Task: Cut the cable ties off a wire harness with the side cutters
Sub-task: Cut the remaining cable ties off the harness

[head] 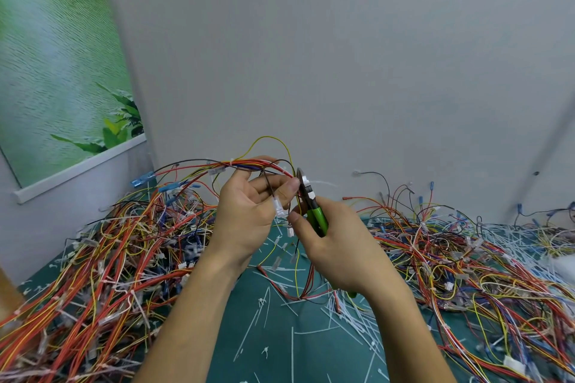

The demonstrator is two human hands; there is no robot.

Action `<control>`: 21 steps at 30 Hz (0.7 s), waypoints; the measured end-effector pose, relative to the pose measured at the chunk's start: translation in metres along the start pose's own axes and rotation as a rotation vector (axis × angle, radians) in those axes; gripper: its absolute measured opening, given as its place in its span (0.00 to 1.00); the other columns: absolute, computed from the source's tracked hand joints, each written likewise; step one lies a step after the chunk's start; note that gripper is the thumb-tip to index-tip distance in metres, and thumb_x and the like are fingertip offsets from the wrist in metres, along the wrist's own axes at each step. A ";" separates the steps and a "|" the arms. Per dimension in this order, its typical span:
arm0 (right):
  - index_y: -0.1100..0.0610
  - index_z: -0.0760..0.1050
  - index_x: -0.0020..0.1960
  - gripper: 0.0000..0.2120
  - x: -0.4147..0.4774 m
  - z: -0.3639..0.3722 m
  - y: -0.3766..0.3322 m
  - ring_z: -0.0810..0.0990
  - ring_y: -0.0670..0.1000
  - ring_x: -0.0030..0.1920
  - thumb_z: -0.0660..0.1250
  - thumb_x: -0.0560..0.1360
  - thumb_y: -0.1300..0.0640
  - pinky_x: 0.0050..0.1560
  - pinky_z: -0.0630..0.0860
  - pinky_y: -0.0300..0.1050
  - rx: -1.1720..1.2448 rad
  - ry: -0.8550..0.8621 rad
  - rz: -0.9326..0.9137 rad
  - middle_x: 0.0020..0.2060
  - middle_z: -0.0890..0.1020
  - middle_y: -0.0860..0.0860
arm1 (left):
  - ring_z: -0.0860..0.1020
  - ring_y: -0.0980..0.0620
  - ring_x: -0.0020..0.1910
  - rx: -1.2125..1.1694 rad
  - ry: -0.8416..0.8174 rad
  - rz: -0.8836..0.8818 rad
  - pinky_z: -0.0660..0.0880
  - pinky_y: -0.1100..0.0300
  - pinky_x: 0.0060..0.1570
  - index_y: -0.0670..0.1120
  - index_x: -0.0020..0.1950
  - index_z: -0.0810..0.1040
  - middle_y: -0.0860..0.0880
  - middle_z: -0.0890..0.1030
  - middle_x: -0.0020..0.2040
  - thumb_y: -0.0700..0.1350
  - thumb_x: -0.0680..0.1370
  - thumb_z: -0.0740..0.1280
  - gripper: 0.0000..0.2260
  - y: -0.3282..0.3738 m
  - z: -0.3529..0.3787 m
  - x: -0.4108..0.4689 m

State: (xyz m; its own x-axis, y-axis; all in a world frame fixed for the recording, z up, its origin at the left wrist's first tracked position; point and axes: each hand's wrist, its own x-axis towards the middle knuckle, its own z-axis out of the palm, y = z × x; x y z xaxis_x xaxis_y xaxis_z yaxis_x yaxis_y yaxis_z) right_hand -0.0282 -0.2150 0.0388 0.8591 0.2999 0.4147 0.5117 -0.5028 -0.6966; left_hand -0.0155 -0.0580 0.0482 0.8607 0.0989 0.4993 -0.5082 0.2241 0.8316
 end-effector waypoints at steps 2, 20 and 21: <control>0.48 0.70 0.39 0.14 0.000 -0.001 0.001 0.68 0.45 0.27 0.65 0.83 0.49 0.30 0.68 0.34 -0.006 0.004 0.005 0.27 0.73 0.38 | 0.84 0.54 0.44 -0.002 0.002 0.005 0.79 0.64 0.44 0.40 0.62 0.74 0.47 0.86 0.43 0.38 0.72 0.74 0.20 0.000 0.001 0.000; 0.50 0.74 0.42 0.11 0.001 0.003 0.000 0.68 0.45 0.26 0.66 0.82 0.48 0.29 0.68 0.35 0.012 -0.008 0.002 0.26 0.71 0.45 | 0.84 0.56 0.41 0.018 0.029 0.002 0.78 0.66 0.41 0.41 0.61 0.75 0.49 0.86 0.42 0.34 0.75 0.73 0.16 0.000 -0.001 0.001; 0.50 0.74 0.42 0.12 0.001 0.003 0.000 0.68 0.45 0.26 0.66 0.82 0.48 0.29 0.68 0.35 0.008 -0.007 0.010 0.26 0.71 0.45 | 0.84 0.56 0.42 0.020 0.027 0.001 0.78 0.65 0.41 0.41 0.61 0.75 0.48 0.86 0.42 0.34 0.75 0.73 0.16 0.000 -0.002 0.001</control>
State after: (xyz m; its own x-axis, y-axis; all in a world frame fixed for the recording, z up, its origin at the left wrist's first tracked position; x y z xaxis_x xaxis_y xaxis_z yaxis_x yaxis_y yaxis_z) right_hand -0.0273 -0.2127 0.0374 0.8643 0.3008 0.4032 0.5029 -0.4992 -0.7056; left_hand -0.0149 -0.0564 0.0483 0.8604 0.1250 0.4940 -0.5096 0.2049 0.8357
